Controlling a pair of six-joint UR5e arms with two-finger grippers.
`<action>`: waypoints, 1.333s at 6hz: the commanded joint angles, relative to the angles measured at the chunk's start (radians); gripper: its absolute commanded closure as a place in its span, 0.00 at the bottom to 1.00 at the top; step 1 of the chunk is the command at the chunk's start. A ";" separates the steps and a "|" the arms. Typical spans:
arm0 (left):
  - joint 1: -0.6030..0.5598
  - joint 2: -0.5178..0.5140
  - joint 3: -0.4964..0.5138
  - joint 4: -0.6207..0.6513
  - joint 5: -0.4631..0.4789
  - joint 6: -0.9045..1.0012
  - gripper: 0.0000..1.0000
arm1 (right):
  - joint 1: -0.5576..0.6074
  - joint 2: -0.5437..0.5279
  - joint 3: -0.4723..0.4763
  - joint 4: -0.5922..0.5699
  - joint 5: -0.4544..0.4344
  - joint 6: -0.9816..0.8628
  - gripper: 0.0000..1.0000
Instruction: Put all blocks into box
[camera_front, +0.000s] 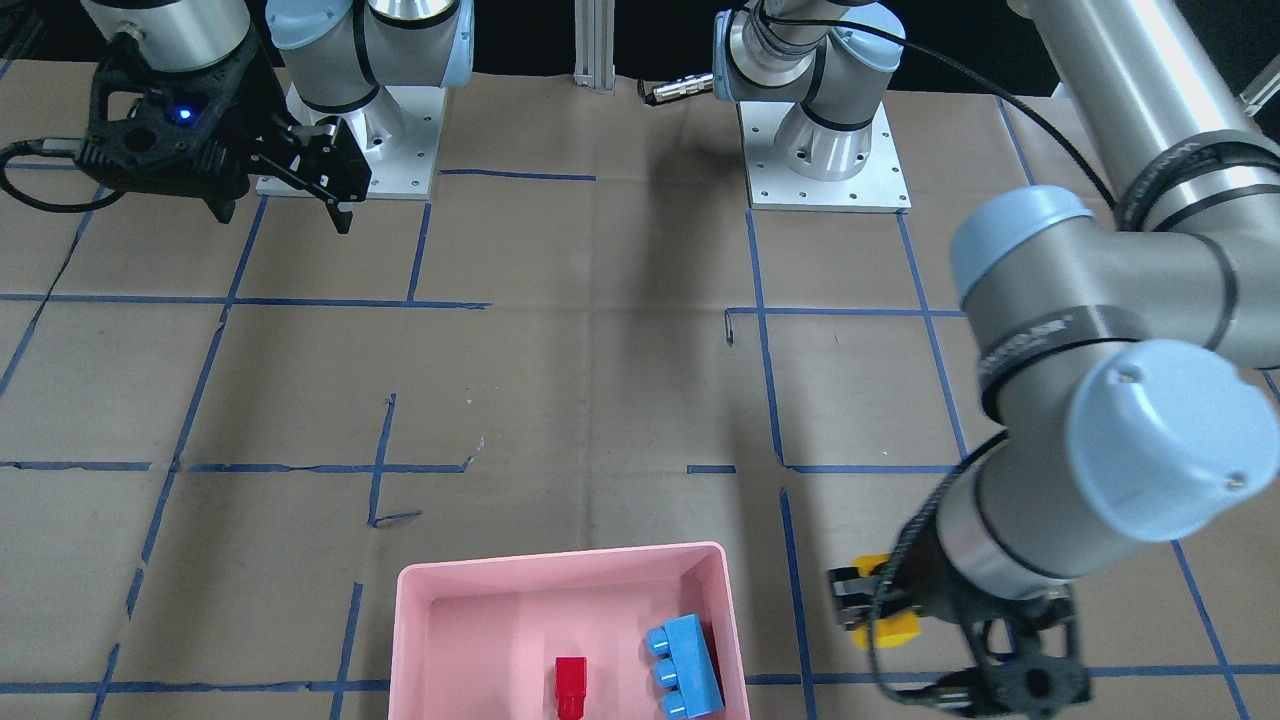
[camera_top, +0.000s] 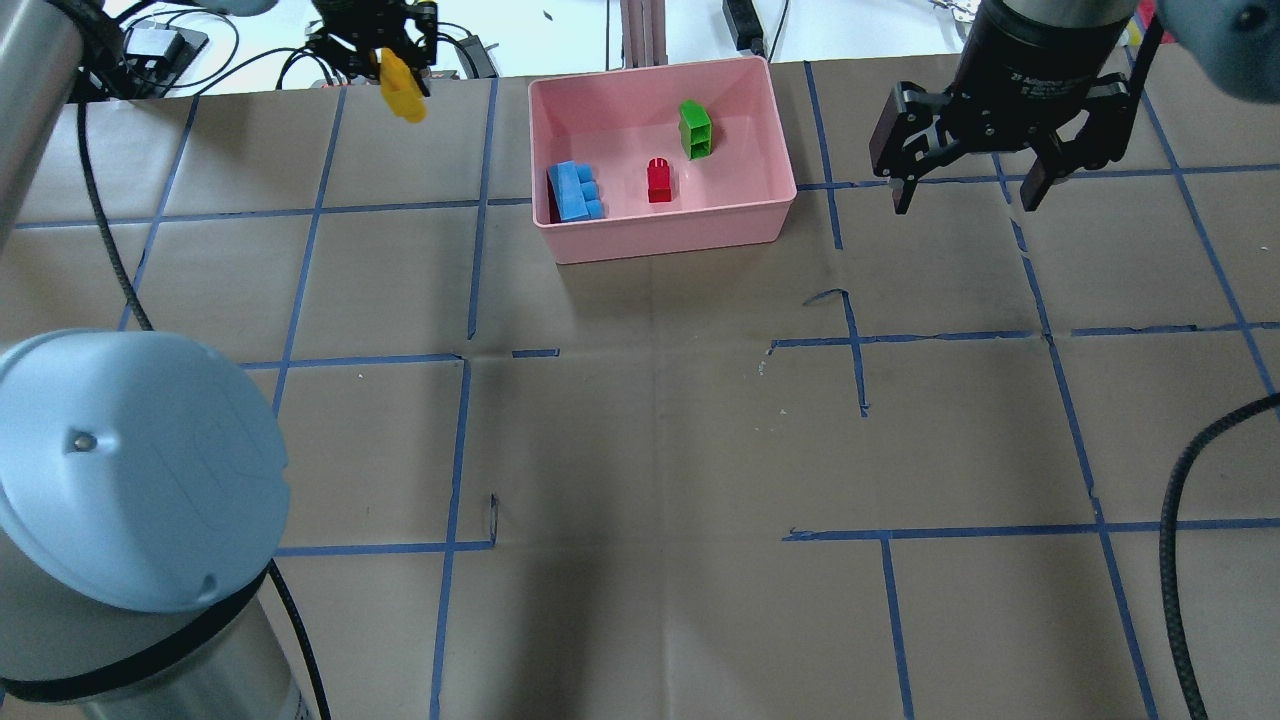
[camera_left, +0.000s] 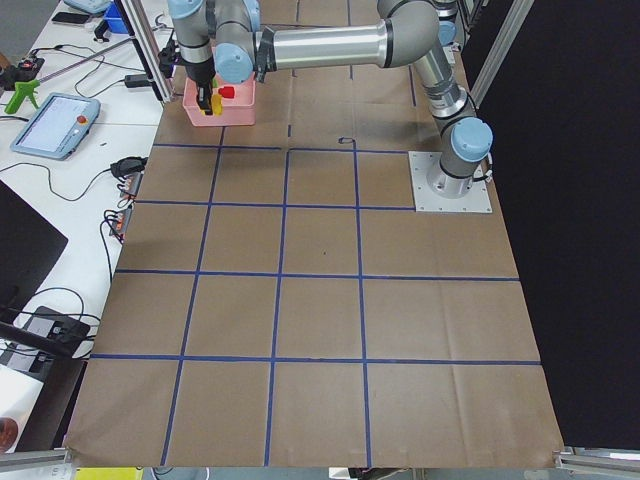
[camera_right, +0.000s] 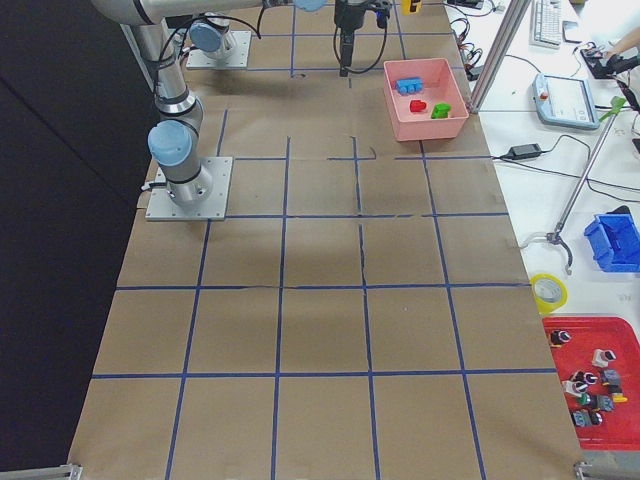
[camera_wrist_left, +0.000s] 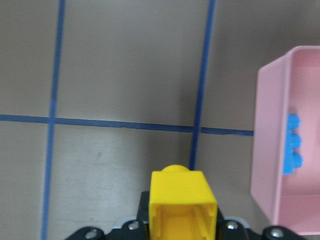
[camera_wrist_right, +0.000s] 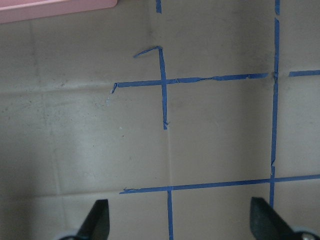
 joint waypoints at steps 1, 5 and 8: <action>-0.134 -0.129 0.102 0.022 -0.068 -0.170 0.99 | 0.006 -0.083 0.149 -0.119 0.006 -0.004 0.00; -0.173 -0.217 0.104 0.141 0.030 -0.217 0.01 | 0.009 -0.079 0.163 -0.112 0.082 -0.030 0.00; -0.134 -0.021 0.064 -0.088 0.034 -0.099 0.00 | 0.007 -0.087 0.166 -0.103 0.085 -0.038 0.00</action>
